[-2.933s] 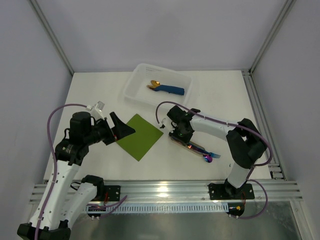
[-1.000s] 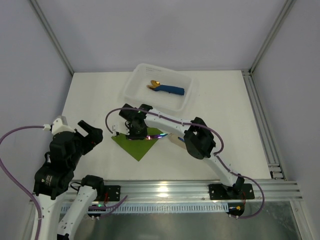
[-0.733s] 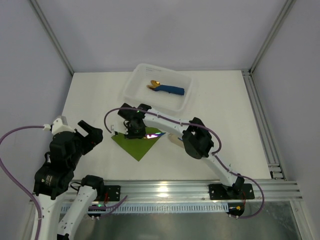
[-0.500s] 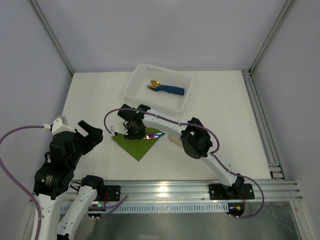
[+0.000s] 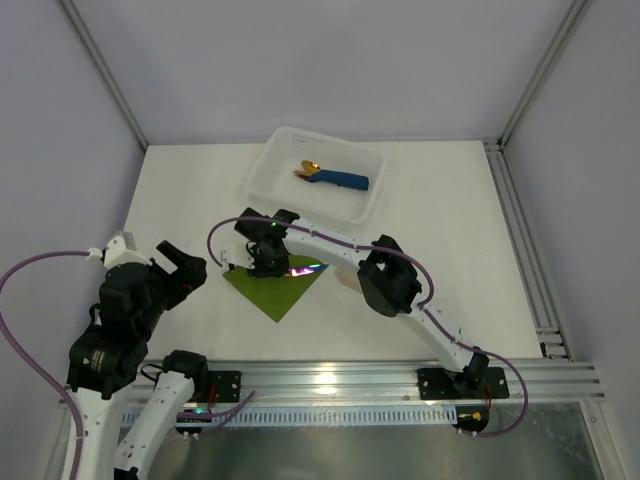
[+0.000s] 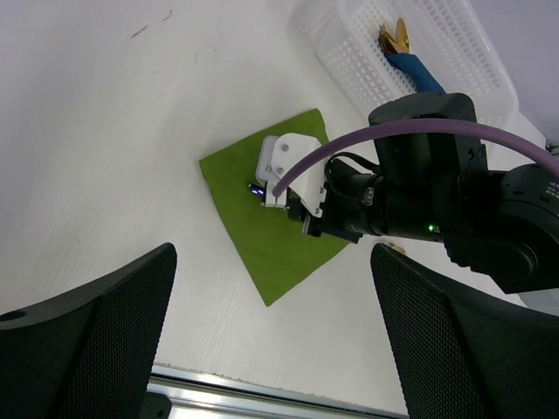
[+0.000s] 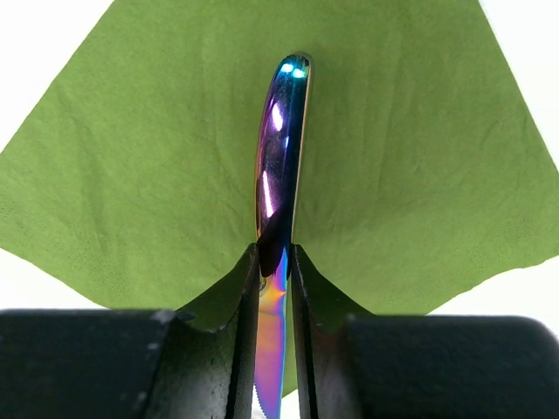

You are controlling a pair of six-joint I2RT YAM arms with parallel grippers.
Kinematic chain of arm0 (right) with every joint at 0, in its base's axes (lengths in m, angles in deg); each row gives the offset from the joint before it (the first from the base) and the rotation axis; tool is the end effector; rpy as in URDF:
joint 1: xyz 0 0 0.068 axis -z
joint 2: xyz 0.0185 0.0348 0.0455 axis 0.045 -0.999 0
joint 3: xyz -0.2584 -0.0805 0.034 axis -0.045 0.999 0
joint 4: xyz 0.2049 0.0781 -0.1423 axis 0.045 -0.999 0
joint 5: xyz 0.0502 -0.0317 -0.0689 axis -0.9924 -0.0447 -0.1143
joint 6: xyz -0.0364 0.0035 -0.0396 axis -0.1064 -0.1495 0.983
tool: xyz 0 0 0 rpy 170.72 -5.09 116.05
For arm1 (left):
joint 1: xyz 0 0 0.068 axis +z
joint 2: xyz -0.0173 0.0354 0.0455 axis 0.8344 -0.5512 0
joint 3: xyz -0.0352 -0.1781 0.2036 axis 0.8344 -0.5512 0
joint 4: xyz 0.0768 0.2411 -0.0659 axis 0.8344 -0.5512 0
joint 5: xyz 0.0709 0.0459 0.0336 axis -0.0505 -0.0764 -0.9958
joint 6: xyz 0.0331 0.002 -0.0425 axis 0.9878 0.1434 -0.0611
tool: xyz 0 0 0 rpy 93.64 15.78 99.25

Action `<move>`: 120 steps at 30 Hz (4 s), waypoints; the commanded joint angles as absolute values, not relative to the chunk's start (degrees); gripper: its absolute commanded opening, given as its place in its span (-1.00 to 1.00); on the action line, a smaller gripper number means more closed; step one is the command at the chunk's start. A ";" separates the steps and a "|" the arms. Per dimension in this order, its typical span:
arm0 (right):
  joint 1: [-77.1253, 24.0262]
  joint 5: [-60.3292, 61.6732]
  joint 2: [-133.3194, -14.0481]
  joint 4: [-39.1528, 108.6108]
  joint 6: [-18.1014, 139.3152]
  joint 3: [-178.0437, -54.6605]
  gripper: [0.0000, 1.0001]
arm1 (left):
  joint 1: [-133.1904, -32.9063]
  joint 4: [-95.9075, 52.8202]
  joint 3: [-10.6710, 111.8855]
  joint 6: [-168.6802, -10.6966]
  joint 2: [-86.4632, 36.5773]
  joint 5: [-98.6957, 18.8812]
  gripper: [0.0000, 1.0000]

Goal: Place the utensils on the paper napkin and roll it up
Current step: Place the utensils on the napkin, then pick up the utensils from the container.

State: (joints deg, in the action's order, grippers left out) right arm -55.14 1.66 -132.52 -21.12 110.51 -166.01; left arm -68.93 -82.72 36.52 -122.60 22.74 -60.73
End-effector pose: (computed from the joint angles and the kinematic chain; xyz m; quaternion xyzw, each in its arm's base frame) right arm 0.2687 0.4331 0.1762 -0.7649 0.6203 0.0777 0.1555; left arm 0.0630 -0.0058 0.3598 -0.2901 0.8064 -0.1585 0.4903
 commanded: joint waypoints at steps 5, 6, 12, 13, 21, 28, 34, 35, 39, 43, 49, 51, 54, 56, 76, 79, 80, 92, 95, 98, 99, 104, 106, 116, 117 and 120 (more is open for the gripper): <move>-54.55 2.25 -132.52 -19.34 111.81 -169.21 -0.93 | -69.03 -82.01 36.71 -121.18 22.95 -60.39 0.87; -54.55 2.34 -132.61 -19.34 111.81 -169.30 -0.93 | -69.03 -82.09 36.80 -121.18 23.04 -60.30 0.87; -54.37 2.51 -133.05 -19.08 111.81 -169.39 -0.93 | -69.03 -82.01 36.71 -121.26 23.04 -60.30 0.87; -54.29 2.69 -133.14 -19.17 111.72 -169.39 -0.93 | -69.03 -82.01 36.71 -121.26 22.95 -60.21 0.87; -54.02 2.95 -133.58 -19.34 111.54 -169.04 -0.93 | -69.03 -82.01 36.80 -121.26 22.95 -59.86 0.88; -53.94 3.13 -132.97 -19.43 111.19 -167.90 -0.93 | -69.03 -81.92 36.71 -121.26 23.04 -59.86 0.88; -54.02 3.30 -132.96 -19.52 110.93 -167.81 -0.93 | -69.03 -81.92 36.97 -121.18 22.95 -59.68 0.88; -54.02 3.30 -132.96 -19.69 110.84 -167.72 -0.93 | -69.03 -81.92 36.97 -121.26 23.04 -59.68 0.87; -54.02 3.39 -132.70 -19.52 110.84 -167.37 -0.89 | -69.03 -82.01 37.06 -121.17 22.95 -59.68 0.88; -54.02 3.92 -132.44 -19.43 110.75 -166.93 -0.79 | -69.03 -81.92 37.24 -121.18 22.87 -59.68 0.87; -54.02 4.09 -132.17 -19.43 110.58 -166.84 -0.68 | -69.03 -82.18 37.32 -121.18 22.95 -59.68 0.88; -54.02 4.18 -132.17 -19.43 110.49 -167.19 -0.61 | -69.03 -82.36 37.41 -121.18 23.22 -59.68 0.88; -54.02 4.27 -132.09 -19.43 110.31 -167.28 -0.50 | -69.03 -82.62 37.50 -121.09 23.22 -59.77 0.87; -54.03 4.44 -132.00 -19.34 110.22 -167.28 -0.46 | -69.03 -82.88 37.68 -121.09 23.30 -59.86 0.88; -54.02 3.04 -120.49 -14.33 104.87 -162.89 -0.14 | -69.03 -84.73 36.80 -122.32 23.74 -60.21 0.87; -53.76 5.14 -116.45 -13.46 99.96 -160.26 -0.09 | -69.03 -84.73 35.83 -122.32 24.62 -60.12 0.88; -53.67 7.15 -114.35 -13.11 98.29 -158.34 -0.08 | -69.03 -84.91 35.57 -122.23 24.80 -60.03 0.88; -46.39 21.58 -86.40 -6.16 72.44 -123.90 -0.11 | -69.03 -83.77 35.30 -120.82 23.48 -56.43 0.88; -42.52 21.06 -82.70 -7.30 69.89 -116.78 -0.12 | -69.03 -83.15 35.13 -120.82 21.90 -54.85 0.88; -39.36 21.50 -81.55 -7.83 69.01 -110.44 -0.25 | -69.03 -82.53 34.86 -121.00 21.02 -54.23 0.87; -38.39 20.71 -81.46 -7.31 69.09 -109.11 -0.28 | -69.03 -82.27 34.86 -121.00 20.93 -54.23 0.88; -36.27 16.41 -82.86 -7.21 71.20 -105.67 -0.38 | -69.03 -80.87 34.95 -120.56 20.49 -53.88 0.88; -36.27 14.74 -83.30 -7.83 71.82 -105.41 -0.38 | -69.03 -80.78 35.48 -120.21 19.62 -53.44 0.87; -36.36 13.06 -84.27 -9.94 71.55 -103.21 -0.41 | -69.03 -79.64 34.96 -120.12 18.56 -53.00 0.88; -36.45 12.89 -84.10 -10.11 71.47 -103.03 -0.42 | -69.03 -79.63 34.95 -120.21 18.47 -53.00 0.87; -36.80 12.88 -84.01 -10.29 71.38 -102.24 -0.42 | -68.94 -79.72 34.60 -120.30 18.21 -53.00 0.87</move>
